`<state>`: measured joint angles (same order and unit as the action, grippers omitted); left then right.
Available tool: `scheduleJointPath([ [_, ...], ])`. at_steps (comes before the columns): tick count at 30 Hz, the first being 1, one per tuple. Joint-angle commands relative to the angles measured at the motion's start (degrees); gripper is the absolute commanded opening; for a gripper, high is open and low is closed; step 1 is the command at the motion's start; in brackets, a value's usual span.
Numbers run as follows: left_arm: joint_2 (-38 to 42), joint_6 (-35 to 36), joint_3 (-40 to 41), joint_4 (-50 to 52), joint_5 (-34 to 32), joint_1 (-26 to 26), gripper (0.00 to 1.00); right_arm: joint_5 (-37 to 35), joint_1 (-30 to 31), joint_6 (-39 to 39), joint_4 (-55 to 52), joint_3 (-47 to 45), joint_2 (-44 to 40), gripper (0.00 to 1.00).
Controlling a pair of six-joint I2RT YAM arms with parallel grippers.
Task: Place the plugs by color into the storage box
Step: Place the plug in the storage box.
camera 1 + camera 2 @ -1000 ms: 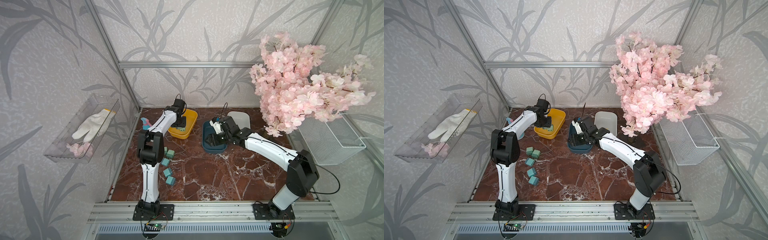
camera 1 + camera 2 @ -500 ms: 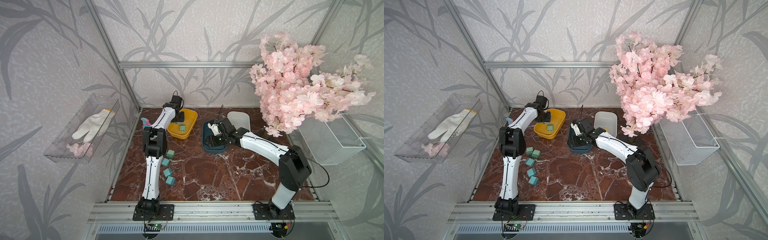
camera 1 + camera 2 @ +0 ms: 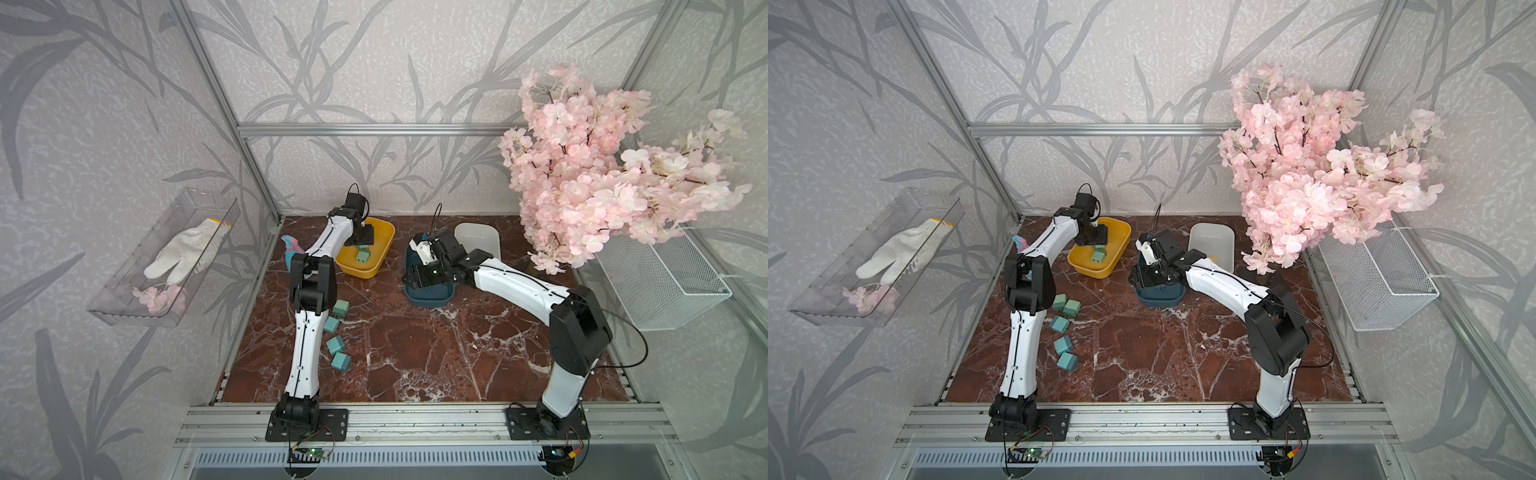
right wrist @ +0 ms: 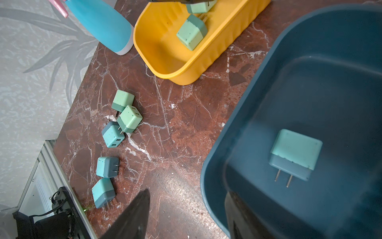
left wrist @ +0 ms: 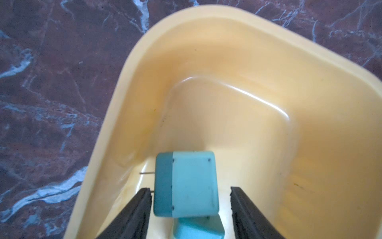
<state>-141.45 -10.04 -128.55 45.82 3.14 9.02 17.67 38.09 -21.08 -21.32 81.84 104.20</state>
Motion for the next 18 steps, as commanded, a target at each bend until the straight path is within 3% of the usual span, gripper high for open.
scheduleJointPath([
  [1, 1.7, 0.69, -2.14, 0.58, 0.33, 0.37, 0.71, 0.27, -0.2, 0.34, -1.37, 1.22, -0.8, 0.63],
  [10, 13.81, -0.01, -1.7, 6.68, 0.3, 1.36, 0.71, -2.55, 2.72, 0.62, -3.88, 0.51, -6.12, 0.62],
  [13, 23.5, -2.0, 8.68, 5.81, 0.31, 1.61, 0.7, -4.19, 6.38, 0.94, -5.19, 0.66, -8.57, 0.62],
  [18, 45.65, -4.87, 35.35, 2.02, -0.3, 1.79, 0.69, -6.32, 12.23, -0.19, -7.9, 2.33, -9.36, 0.61],
])
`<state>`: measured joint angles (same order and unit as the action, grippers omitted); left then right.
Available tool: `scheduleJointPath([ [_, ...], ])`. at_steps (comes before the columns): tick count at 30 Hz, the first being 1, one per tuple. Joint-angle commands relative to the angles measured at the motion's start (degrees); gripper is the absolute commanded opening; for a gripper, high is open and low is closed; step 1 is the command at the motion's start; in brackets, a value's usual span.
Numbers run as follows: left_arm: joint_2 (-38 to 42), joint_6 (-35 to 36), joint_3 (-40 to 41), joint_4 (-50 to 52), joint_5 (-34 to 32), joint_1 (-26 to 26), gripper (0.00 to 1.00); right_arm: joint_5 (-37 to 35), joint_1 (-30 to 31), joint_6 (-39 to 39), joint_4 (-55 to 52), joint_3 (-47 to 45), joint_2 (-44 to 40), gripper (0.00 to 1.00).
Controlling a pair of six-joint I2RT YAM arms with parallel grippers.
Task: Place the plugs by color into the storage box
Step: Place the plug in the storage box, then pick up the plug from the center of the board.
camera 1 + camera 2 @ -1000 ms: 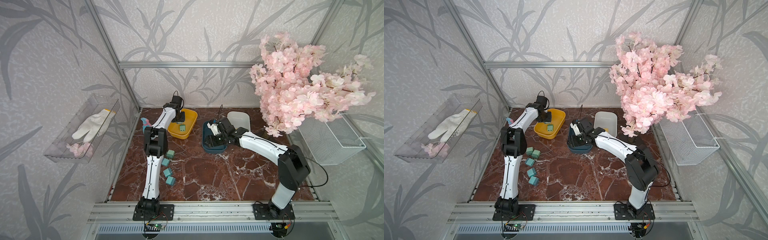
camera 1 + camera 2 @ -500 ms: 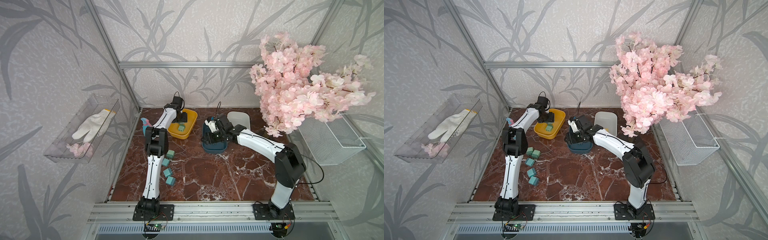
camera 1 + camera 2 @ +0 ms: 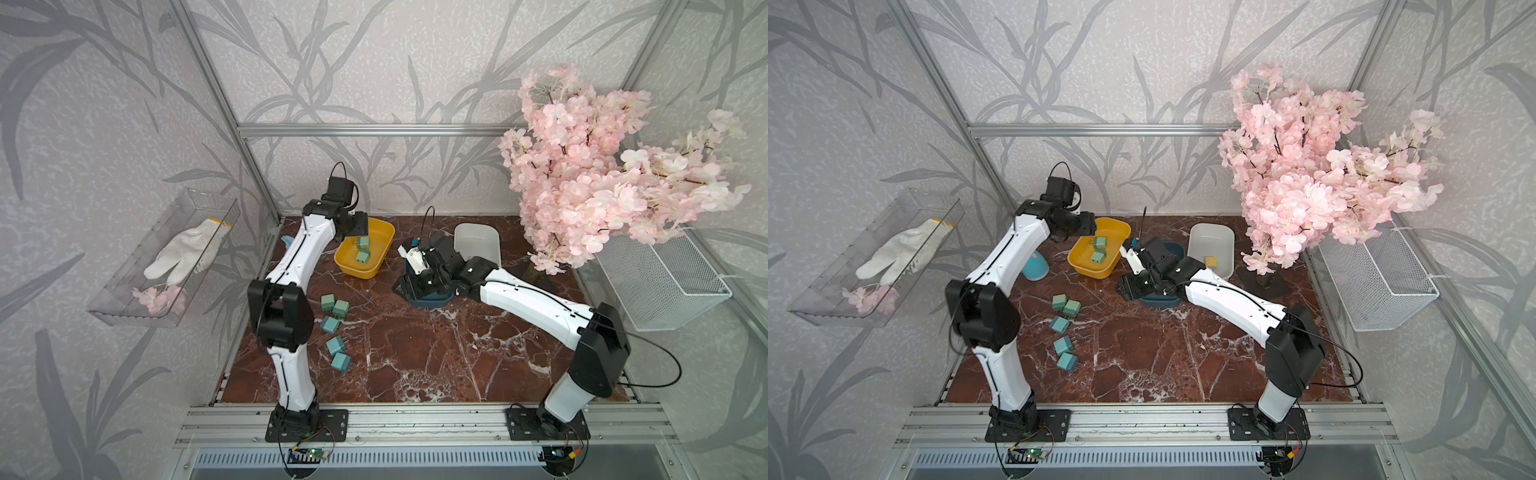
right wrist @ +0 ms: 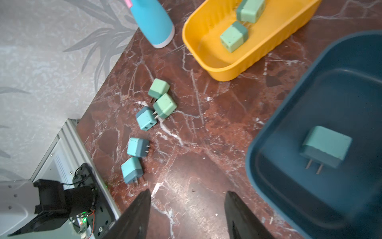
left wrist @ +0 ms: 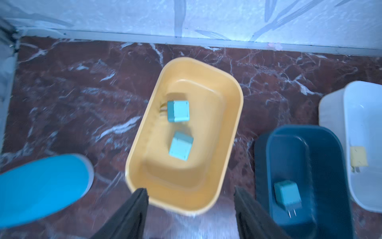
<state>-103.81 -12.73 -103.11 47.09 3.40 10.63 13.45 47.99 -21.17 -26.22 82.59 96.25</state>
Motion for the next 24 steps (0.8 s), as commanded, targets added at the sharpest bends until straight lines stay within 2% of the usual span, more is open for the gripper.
scheduleJointPath([
  [1, 12.28, -2.3, 14.64, 0.51, -1.55, 0.11, 0.69, -2.51, 3.43, -0.19, -3.3, 1.84, -1.41, 0.61],
  [3, 22.53, -3.51, 24.29, 0.39, -5.09, -0.03, 0.68, -2.9, 5.94, -0.3, -4.5, 3.08, -0.85, 0.61],
  [6, 36.44, -6.07, 36.6, -0.16, -7.09, -0.3, 0.66, -4.74, 9.87, -0.28, -6.65, 5.67, 1.08, 0.6],
  [12, 55.12, -9.72, 50.51, -0.07, -9.88, -0.7, 0.65, -7.95, 16.72, -1.16, -7.32, 9.96, 6.8, 0.6],
  [16, 62.92, -11.55, 57.21, -1.05, -15.59, -0.95, 0.66, -10.01, 19.63, -1.53, -6.58, 10.87, 10.74, 0.6],
  [18, 66.53, -12.58, 58.68, -2.2, -18.68, -1.04, 0.74, -9.96, 21.14, -2.16, -4.46, 10.32, 12.51, 0.6],
  [22, 68.56, -11.64, 58.31, -2.47, -22.29, -1.85, 0.77, -9.94, 23.74, -0.92, 0.9, 9.45, 15.18, 0.6],
  [24, 68.26, -12.35, 58.5, -2.28, -20.77, -2.52, 0.77, -10.14, 24.46, 0.14, 2.26, 9.82, 16.74, 0.6],
])
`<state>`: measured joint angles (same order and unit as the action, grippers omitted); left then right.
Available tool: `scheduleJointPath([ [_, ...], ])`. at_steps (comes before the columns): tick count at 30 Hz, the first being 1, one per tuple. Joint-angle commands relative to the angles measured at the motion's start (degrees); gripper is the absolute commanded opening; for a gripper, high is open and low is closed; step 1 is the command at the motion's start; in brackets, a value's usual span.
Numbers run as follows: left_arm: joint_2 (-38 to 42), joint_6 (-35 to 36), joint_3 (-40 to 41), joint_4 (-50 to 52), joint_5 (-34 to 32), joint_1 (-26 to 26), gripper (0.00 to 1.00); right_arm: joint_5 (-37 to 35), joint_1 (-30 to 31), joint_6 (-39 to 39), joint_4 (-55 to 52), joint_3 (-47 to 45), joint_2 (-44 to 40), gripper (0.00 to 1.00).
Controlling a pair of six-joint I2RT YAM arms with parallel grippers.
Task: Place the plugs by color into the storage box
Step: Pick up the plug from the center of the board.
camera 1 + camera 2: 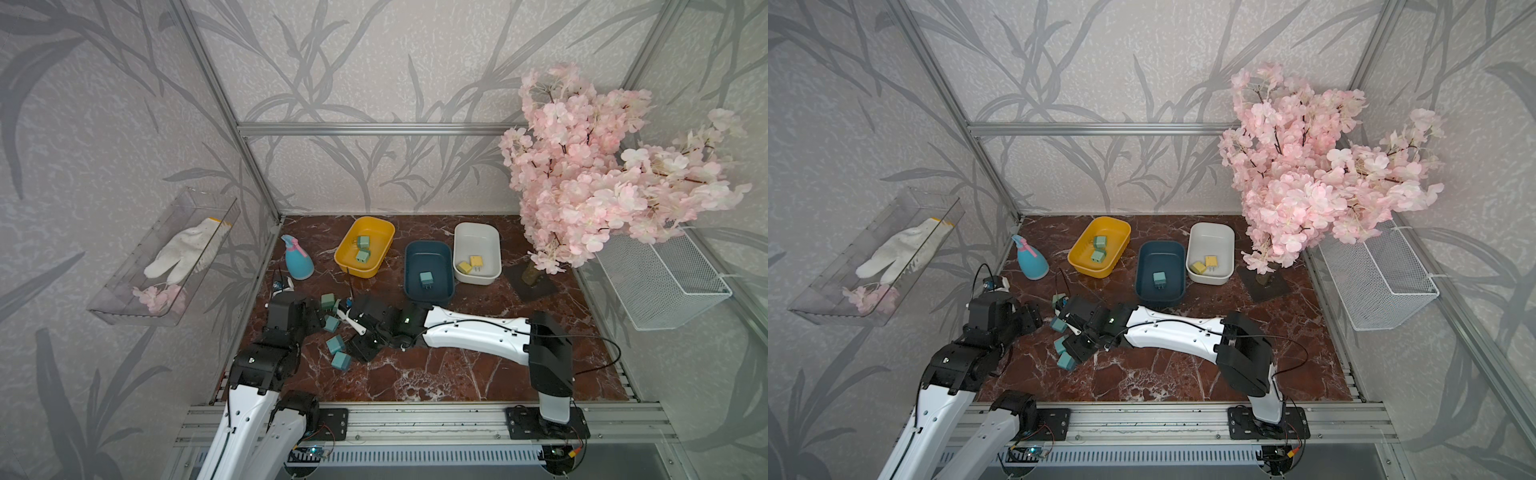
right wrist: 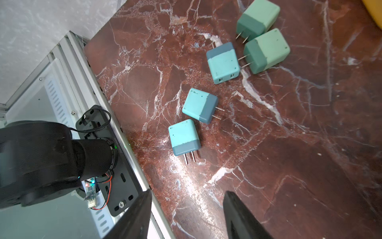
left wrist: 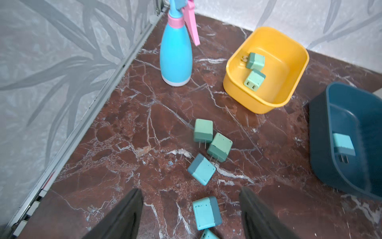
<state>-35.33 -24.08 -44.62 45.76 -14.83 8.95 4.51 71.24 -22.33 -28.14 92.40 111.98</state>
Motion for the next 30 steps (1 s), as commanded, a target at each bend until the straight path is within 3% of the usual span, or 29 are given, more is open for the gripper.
scheduleJointPath([
  [1, -0.28, -1.84, 0.28, -0.93, -2.05, -0.85, 0.77, -1.24, 1.33, 1.71, 4.81, 0.06, 1.68, 0.6],
  [11, -2.49, -4.31, 1.52, -2.52, 1.23, -2.93, 0.82, 0.17, 1.45, 4.91, 12.27, -4.15, 5.61, 0.63],
  [22, -7.22, -5.09, 1.99, -4.86, 8.93, -10.61, 0.83, -0.36, 1.45, 9.84, 16.51, -2.93, 10.9, 0.73],
  [30, -8.16, -4.93, 2.18, -5.68, 11.14, -11.77, 0.83, -0.65, 1.46, 10.77, 16.21, -0.16, 14.14, 0.74],
])
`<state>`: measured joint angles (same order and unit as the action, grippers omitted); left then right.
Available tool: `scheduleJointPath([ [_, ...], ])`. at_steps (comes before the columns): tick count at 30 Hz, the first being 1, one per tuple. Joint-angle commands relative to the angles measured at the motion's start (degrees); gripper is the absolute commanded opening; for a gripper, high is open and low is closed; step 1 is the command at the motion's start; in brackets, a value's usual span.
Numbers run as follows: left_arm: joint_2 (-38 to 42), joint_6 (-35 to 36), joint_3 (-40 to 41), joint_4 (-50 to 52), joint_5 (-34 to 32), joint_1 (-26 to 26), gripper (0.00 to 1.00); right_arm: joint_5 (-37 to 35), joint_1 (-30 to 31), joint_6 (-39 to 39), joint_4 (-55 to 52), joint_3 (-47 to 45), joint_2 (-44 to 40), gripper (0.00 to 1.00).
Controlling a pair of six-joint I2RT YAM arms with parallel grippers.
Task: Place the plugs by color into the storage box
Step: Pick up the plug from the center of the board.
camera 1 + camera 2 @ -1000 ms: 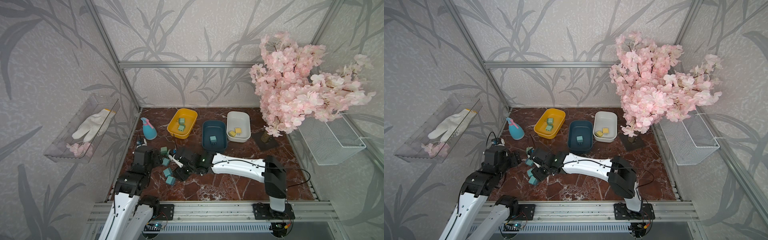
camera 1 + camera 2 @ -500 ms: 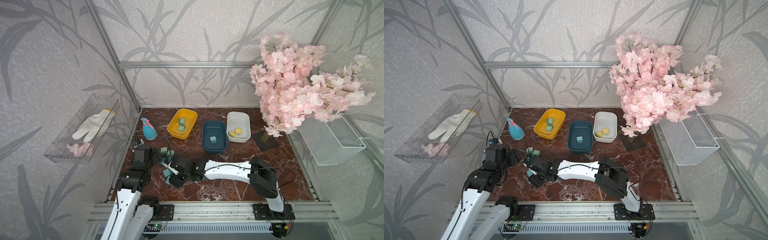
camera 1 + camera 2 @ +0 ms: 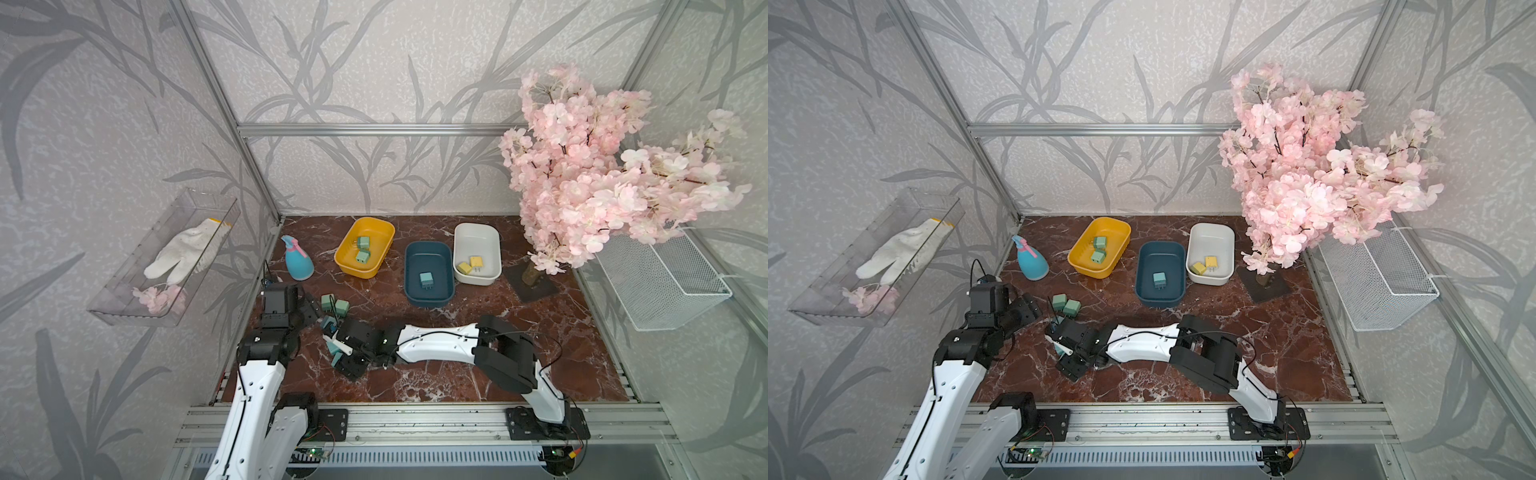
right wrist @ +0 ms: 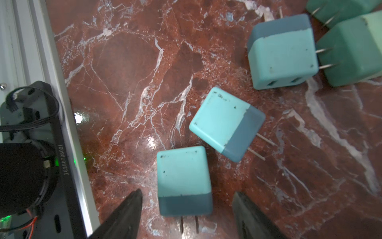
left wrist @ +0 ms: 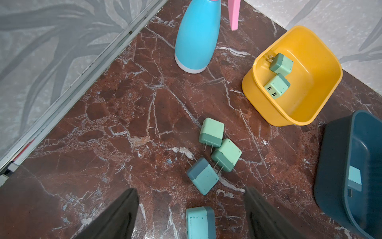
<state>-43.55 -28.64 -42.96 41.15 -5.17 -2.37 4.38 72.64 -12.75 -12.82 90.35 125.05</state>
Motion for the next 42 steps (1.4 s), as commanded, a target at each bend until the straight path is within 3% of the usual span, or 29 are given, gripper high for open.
scheduleJointPath([
  [1, 0.06, -0.35, 0.52, -1.05, 1.54, -0.47, 0.83, -0.52, 0.12, 1.35, 0.8, 2.01, 1.38, 0.73],
  [12, 0.02, -0.1, 0.69, -1.68, 3.03, -0.7, 0.83, -2.5, 0.75, 3.42, -3.06, 5.46, 4.14, 0.6],
  [21, -0.11, 0.43, 0.78, -2.24, 3.93, -0.7, 0.83, -4.03, 0.98, 2.84, -5.54, 5.34, 4.08, 0.6],
  [30, 0.15, 0.87, 0.95, -2.74, 4.83, -0.59, 0.83, -4.36, 1.27, 2.24, -3.81, 2.58, 1.39, 0.49],
  [42, -0.42, 1.61, 0.87, -2.9, 6.34, 0.07, 0.82, -4.66, 1.31, -0.49, -2.38, -3.35, -7.5, 0.46],
])
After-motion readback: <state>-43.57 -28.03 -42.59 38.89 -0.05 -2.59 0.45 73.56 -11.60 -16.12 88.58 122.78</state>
